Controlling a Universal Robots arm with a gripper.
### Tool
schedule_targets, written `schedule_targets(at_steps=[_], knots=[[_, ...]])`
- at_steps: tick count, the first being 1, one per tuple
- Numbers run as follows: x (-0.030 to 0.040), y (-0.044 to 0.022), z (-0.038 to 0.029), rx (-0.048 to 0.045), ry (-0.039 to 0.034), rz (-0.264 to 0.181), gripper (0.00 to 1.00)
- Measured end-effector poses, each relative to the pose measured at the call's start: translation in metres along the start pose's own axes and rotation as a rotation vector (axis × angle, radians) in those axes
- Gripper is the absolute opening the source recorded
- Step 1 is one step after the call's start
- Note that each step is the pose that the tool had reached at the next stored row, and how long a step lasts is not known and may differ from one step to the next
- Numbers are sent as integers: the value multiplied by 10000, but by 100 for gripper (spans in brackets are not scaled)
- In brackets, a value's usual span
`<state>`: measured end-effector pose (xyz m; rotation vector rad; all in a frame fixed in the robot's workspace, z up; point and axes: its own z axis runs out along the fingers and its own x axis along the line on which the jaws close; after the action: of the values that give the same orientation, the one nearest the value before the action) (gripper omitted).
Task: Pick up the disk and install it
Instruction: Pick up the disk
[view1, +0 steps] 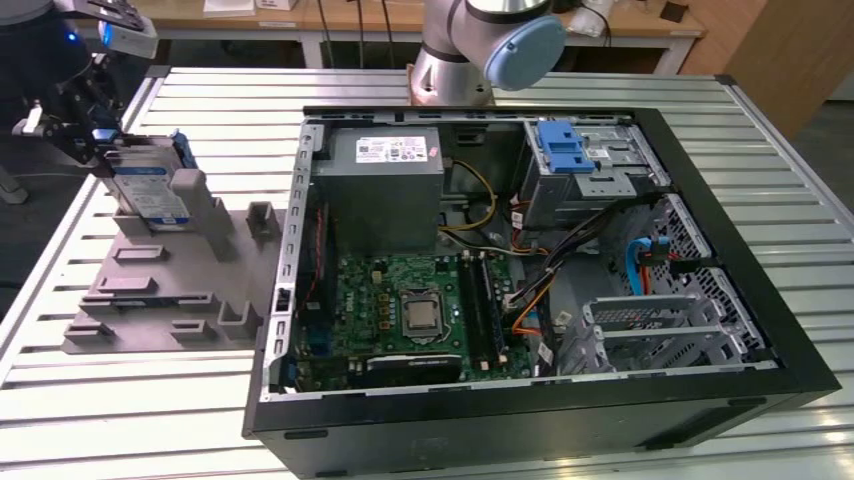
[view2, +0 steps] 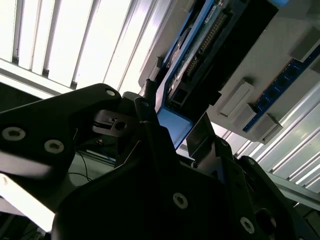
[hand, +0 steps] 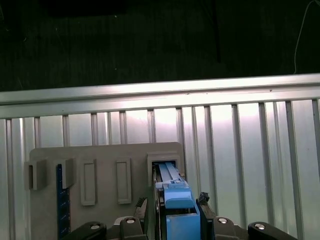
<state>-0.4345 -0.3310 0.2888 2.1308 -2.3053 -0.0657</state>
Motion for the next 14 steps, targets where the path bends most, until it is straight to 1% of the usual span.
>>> schedule_targets(at_steps=[1,2,14], knots=[[-1,0,2,3,48,0,50],[-3,0,4,5,68,1,50],[-26,1,15,3,70,0,50]])
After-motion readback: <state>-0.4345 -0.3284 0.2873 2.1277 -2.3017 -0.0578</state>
